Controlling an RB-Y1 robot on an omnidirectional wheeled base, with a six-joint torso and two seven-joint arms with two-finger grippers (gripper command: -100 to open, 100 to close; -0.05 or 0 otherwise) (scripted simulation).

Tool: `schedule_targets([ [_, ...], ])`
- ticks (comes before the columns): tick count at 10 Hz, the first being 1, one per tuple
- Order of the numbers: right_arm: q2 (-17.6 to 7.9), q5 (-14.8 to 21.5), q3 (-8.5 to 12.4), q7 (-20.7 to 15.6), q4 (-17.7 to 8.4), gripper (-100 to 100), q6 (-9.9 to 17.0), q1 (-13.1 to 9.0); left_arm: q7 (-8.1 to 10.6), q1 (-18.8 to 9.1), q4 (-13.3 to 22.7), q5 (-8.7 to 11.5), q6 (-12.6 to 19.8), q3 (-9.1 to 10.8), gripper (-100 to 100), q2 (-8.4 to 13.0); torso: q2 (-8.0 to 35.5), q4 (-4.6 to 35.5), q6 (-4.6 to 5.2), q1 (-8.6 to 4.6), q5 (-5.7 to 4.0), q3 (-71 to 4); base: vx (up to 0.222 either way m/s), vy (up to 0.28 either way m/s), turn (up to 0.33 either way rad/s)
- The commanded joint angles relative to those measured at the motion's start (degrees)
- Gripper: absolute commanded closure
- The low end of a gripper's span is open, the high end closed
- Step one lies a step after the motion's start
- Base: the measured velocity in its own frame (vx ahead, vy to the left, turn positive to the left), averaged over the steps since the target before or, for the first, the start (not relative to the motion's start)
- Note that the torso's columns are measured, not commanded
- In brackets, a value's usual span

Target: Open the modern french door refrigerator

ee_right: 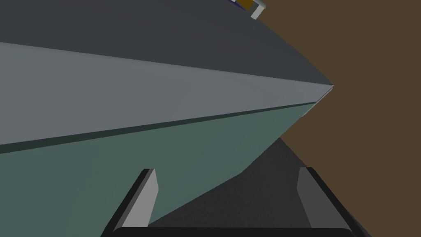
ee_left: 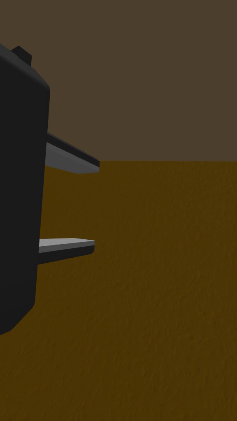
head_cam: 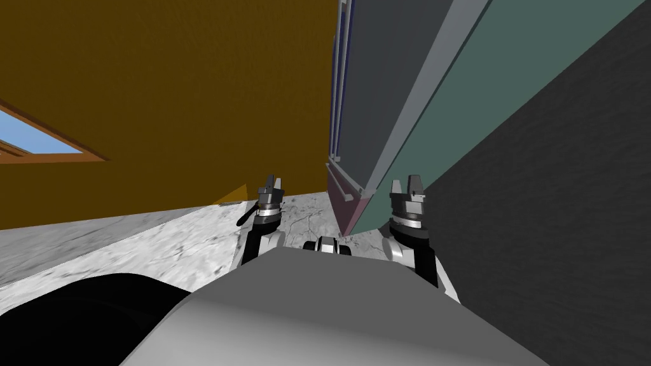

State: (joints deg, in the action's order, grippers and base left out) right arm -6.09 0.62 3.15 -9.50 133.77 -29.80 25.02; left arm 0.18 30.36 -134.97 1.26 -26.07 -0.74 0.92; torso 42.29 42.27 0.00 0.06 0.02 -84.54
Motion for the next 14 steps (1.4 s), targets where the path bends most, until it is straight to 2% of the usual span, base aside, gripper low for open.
schedule_targets([
  [1,-1.18,2.77,-0.26,-4.08,-1.45,-100,0.11,-0.46,0.0,0.0,0.0,0.0,0.0,0.0,0,0.0,-0.02,0.01,-0.01,-0.08,-0.02,-0.03,-0.008,0.036,-0.074],
  [2,-1.74,4.67,-0.56,-5.54,-2.36,-100,0.25,-0.79,0.0,0.0,0.0,0.0,0.0,0.0,0,0.0,-0.05,0.0,0.01,-0.13,-0.04,-0.05,-0.016,0.05,-0.144],
  [3,-1.74,4.77,-0.56,-6.84,-2.36,-100,0.25,-0.79,0.0,0.0,0.0,0.0,0.0,0.0,0,0.0,-0.02,0.0,0.01,-0.07,-0.03,-0.04,-0.014,0.039,-0.045],
  [4,-2.25,6.93,-0.88,-8.67,-3.34,-100,0.4,-1.14,0.0,0.0,0.0,0.0,0.0,0.0,0,0.0,-0.01,0.01,-0.01,-0.08,-0.02,-0.03,-0.017,0.037,-0.076],
  [5,-2.25,6.93,-0.88,-9.66,-3.34,-100,0.4,-1.14,0.0,0.0,0.0,0.0,0.0,0.0,0,0.0,0.0,0.01,0.0,-0.07,-0.02,-0.02,-0.013,0.032,-0.043],
  [6,-2.7,9.2,-1.23,-11.63,-4.39,-100,0.55,-1.51,0.0,0.0,0.0,0.0,0.0,0.0,0,0.0,-0.01,0.01,0.0,-0.08,-0.02,-0.02,-0.011,0.035,-0.078],
  [7,-2.7,9.2,-1.23,-12.65,-4.39,-100,0.55,-1.51,0.0,0.0,0.0,0.0,0.0,0.0,0,0.0,-0.02,0.01,0.01,-0.06,-0.02,-0.03,-0.008,0.031,-0.065],
  [8,-3.11,11.58,-1.59,-14.62,-5.49,-100,0.68,-1.9,0.0,0.0,0.0,0.0,0.0,0.0,0,0.0,-0.03,0.01,0.0,-0.08,-0.02,-0.04,-0.018,0.034,-0.11],
  [9,-3.11,11.58,-1.59,-15.81,-5.49,-100,0.68,-1.9,0.0,0.0,0.0,0.0,0.0,0.0,0,0.0,0.01,0.01,0.01,-0.07,-0.02,-0.02,-0.013,0.032,-0.047],
  [10,-3.48,14.03,-1.97,-17.69,-6.64,-100,0.81,-2.3,0.0,0.0,0.0,0.0,0.0,0.0,0,0.0,-0.01,0.01,-0.01,-0.06,-0.02,-0.03,-0.007,0.039,-0.097],
  [11,-3.48,14.03,-1.97,-19.11,-6.64,-100,0.81,-2.3,0.0,0.0,0.0,0.0,0.0,0.0,0,0.0,-0.03,0.0,0.01,-0.04,-0.01,-0.04,-0.01,0.035,-0.06],
  [12,-3.79,16.54,-2.37,-20.95,-7.84,-100,0.92,-2.71,0.0,0.0,0.0,0.0,0.0,0.0,0,0.0,-0.01,0.01,0.0,-0.07,-0.02,-0.03,-0.014,0.036,-0.106],
  [13,-3.79,16.54,-2.37,-22.53,-7.84,-100,0.92,-2.71,0.0,0.0,0.0,0.0,0.0,0.0,0,0.0,0.0,0.01,0.01,-0.07,-0.02,-0.02,-0.015,0.034,-0.056],
  [14,-4.07,19.03,-2.78,-24.17,-9.09,-100,1.01,-3.13,0.0,0.0,0.0,0.0,0.0,0.0,0,0.0,0.01,0.02,-0.01,-0.07,-0.02,-0.02,-0.012,0.039,-0.127],
])
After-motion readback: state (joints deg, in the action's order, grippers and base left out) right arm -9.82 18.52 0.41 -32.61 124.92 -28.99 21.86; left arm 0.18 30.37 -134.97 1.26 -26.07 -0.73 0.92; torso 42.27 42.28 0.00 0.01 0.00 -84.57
